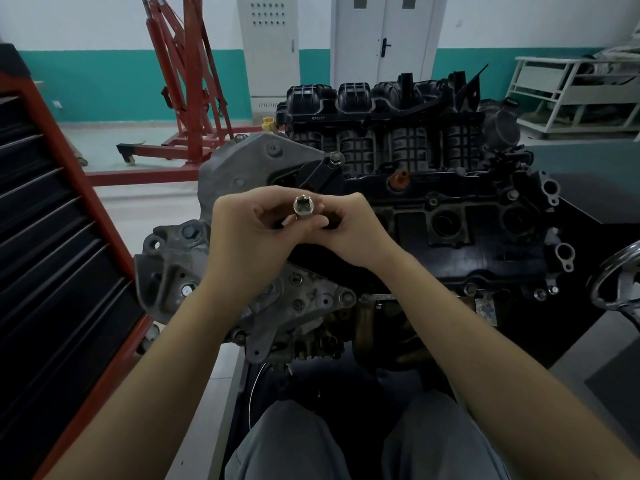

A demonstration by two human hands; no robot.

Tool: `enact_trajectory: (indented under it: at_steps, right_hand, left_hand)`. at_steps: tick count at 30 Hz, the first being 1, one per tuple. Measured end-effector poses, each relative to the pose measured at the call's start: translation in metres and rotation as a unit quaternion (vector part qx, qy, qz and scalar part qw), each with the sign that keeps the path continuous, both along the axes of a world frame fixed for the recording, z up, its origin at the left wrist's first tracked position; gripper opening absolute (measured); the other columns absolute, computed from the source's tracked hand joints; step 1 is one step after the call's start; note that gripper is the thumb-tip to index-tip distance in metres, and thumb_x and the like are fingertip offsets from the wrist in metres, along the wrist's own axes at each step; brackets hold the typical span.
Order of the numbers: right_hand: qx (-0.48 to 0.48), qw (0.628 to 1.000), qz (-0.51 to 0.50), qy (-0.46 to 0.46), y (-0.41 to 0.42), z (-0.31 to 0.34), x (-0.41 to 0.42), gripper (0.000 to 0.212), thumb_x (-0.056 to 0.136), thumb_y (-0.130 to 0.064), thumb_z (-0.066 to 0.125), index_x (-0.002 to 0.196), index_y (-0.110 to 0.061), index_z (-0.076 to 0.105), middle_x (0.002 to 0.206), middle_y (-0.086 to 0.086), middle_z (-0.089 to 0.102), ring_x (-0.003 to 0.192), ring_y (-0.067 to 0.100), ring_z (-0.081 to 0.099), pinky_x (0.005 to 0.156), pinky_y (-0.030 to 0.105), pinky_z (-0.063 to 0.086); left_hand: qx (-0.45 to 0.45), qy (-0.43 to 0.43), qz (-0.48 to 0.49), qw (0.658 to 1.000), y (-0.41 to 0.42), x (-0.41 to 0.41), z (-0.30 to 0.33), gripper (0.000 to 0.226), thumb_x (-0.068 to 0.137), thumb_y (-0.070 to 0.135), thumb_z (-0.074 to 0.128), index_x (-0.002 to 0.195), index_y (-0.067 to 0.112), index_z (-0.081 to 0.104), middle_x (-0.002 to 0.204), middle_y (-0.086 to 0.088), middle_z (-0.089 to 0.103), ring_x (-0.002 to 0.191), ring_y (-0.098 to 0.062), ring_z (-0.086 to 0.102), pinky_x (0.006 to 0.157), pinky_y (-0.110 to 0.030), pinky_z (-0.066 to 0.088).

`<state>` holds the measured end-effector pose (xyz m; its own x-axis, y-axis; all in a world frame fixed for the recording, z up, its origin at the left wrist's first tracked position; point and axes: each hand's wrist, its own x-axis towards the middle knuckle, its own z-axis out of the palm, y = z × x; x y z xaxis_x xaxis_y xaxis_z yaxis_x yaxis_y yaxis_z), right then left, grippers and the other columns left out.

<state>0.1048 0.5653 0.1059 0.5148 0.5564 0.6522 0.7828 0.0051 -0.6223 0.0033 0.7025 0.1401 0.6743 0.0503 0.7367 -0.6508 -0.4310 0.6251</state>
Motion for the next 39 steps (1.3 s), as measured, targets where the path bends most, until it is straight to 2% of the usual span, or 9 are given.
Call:
enact_trajectory:
  at_steps: [2, 5, 11, 16, 22, 27, 33, 36, 39]
  right_hand:
    - [-0.005, 1.000, 0.006, -0.008, 0.0016, -0.0002, -0.0019, 0.033, 0.084, -0.002, 0.070, 0.111, -0.019, 0.063, 0.097, -0.010, 0.069, 0.092, 0.001, 0.067, 0.081, 0.019, 0.051]
    - [-0.003, 1.000, -0.001, 0.015, 0.0013, -0.0002, -0.0014, 0.031, 0.082, -0.001, 0.070, 0.104, -0.022, 0.065, 0.090, -0.020, 0.068, 0.086, -0.002, 0.067, 0.077, 0.014, 0.048]
    - [0.004, 1.000, -0.013, 0.020, 0.0010, -0.0001, 0.0005, 0.014, 0.079, -0.005, 0.076, 0.092, -0.001, 0.071, 0.086, 0.010, 0.073, 0.083, 0.022, 0.070, 0.077, 0.041, 0.056]
    - [-0.007, 1.000, 0.007, 0.021, 0.0008, 0.0004, -0.0027, 0.031, 0.083, 0.001, 0.068, 0.095, -0.027, 0.066, 0.083, -0.024, 0.067, 0.084, -0.005, 0.066, 0.074, 0.012, 0.048]
    - [0.003, 1.000, -0.017, 0.014, -0.0004, -0.0005, 0.0013, 0.012, 0.079, -0.003, 0.076, 0.090, 0.001, 0.071, 0.086, 0.011, 0.073, 0.083, 0.023, 0.071, 0.076, 0.045, 0.056]
    - [-0.008, 1.000, 0.017, 0.013, 0.0008, 0.0003, -0.0010, 0.034, 0.084, 0.004, 0.068, 0.115, -0.007, 0.063, 0.103, 0.004, 0.069, 0.098, 0.013, 0.068, 0.087, 0.024, 0.052]
    - [0.005, 1.000, -0.012, 0.025, -0.0015, 0.0007, -0.0001, 0.017, 0.078, -0.001, 0.077, 0.094, -0.003, 0.071, 0.089, 0.010, 0.072, 0.086, 0.020, 0.070, 0.081, 0.041, 0.057]
    - [-0.003, 1.000, -0.008, 0.019, -0.0006, 0.0009, -0.0006, 0.020, 0.079, 0.000, 0.075, 0.099, 0.000, 0.070, 0.094, 0.012, 0.073, 0.091, 0.020, 0.070, 0.084, 0.037, 0.056]
    - [-0.025, 1.000, -0.001, 0.019, 0.0002, 0.0009, -0.0024, 0.025, 0.083, 0.001, 0.070, 0.103, -0.012, 0.068, 0.093, -0.002, 0.071, 0.089, 0.007, 0.069, 0.080, 0.022, 0.052]
  left_hand:
    - [-0.022, 0.020, -0.033, 0.999, 0.0000, 0.0008, 0.0008, 0.035, 0.075, -0.005, 0.076, 0.104, 0.014, 0.070, 0.093, 0.003, 0.072, 0.086, -0.008, 0.071, 0.079, -0.021, 0.056]
    - [-0.035, 0.035, -0.077, 0.996, 0.0015, 0.0019, 0.0009, 0.036, 0.076, -0.010, 0.073, 0.106, 0.008, 0.069, 0.094, -0.002, 0.073, 0.088, -0.013, 0.072, 0.080, -0.022, 0.055]
    - [-0.033, -0.006, -0.008, 0.999, -0.0025, 0.0031, -0.0030, 0.026, 0.070, 0.003, 0.082, 0.089, 0.018, 0.071, 0.085, 0.007, 0.072, 0.079, -0.009, 0.071, 0.075, -0.022, 0.056]
    - [-0.038, 0.026, -0.102, 0.994, 0.0001, 0.0025, -0.0047, 0.032, 0.080, -0.010, 0.068, 0.102, 0.015, 0.069, 0.093, 0.004, 0.074, 0.092, -0.014, 0.071, 0.082, -0.023, 0.054]
    - [-0.027, 0.022, -0.037, 0.999, 0.0013, 0.0043, -0.0045, 0.026, 0.069, 0.001, 0.083, 0.089, 0.013, 0.072, 0.086, 0.003, 0.074, 0.082, -0.011, 0.072, 0.077, -0.025, 0.056]
    - [-0.051, 0.035, -0.050, 0.997, 0.0009, 0.0039, -0.0064, 0.034, 0.078, -0.007, 0.073, 0.101, 0.017, 0.071, 0.093, 0.012, 0.074, 0.089, -0.008, 0.071, 0.079, -0.019, 0.054]
    - [-0.007, 0.017, 0.019, 1.000, -0.0005, 0.0023, -0.0049, 0.022, 0.069, 0.007, 0.084, 0.089, 0.008, 0.074, 0.084, 0.005, 0.073, 0.078, -0.007, 0.070, 0.073, -0.020, 0.056]
    - [-0.023, 0.008, 0.046, 0.999, -0.0020, 0.0022, -0.0058, 0.020, 0.071, 0.008, 0.083, 0.089, 0.014, 0.074, 0.083, 0.009, 0.072, 0.077, -0.005, 0.071, 0.073, -0.020, 0.055]
    - [-0.016, 0.037, -0.042, 0.998, 0.0011, 0.0018, -0.0045, 0.027, 0.079, -0.005, 0.072, 0.099, 0.015, 0.072, 0.093, 0.004, 0.074, 0.090, -0.010, 0.071, 0.081, -0.025, 0.055]
